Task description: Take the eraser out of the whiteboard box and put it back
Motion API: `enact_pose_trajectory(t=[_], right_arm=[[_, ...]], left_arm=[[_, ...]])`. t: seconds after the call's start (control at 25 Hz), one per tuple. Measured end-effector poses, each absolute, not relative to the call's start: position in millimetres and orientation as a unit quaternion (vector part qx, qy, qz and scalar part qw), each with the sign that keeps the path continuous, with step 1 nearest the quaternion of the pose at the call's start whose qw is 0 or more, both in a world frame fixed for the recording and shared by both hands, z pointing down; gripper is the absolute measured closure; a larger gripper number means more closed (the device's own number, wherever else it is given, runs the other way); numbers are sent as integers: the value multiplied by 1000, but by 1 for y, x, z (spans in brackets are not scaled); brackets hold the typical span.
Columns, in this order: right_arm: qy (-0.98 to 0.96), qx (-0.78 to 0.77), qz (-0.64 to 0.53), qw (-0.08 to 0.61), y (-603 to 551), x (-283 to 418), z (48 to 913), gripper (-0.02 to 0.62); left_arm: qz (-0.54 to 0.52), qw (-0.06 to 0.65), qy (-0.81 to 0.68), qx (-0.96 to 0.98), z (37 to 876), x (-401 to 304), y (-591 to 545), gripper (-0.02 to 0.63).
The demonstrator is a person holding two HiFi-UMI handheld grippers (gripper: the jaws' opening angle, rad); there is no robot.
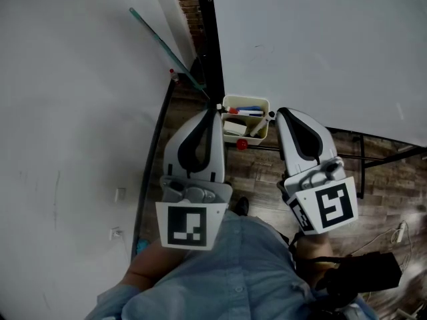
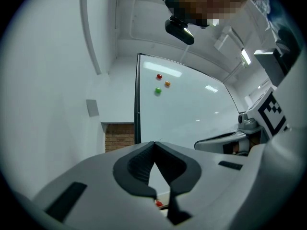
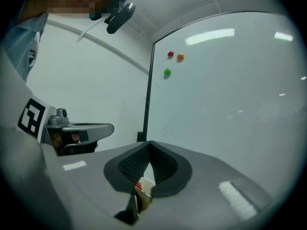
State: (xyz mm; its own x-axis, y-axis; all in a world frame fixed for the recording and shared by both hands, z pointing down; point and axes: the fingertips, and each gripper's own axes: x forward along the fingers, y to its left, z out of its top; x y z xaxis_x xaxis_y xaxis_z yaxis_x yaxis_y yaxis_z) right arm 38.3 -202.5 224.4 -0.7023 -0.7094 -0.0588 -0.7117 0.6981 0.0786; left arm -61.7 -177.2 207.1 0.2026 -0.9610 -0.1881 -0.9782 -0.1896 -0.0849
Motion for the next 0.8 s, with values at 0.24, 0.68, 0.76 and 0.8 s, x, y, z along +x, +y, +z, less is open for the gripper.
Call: enact_pose_trajectory(t=[0.24,0.68,0.76,0.8], right_arm=[[923,-381,46,12,-202,35,225,595],[923,-382,45,15,-198,36,225,595],[923,-383,45,15,-197,37,225,595],[922,-383,45,16,-197,38,225,595]], left_arm=[[46,92,631,-769,208,-63,-176,601],[46,96,628,-771,207,-61,-172,601],[47,96,628,-771,208,-59,-171,601],[47,95,627,-772,208,-58,-171,601]])
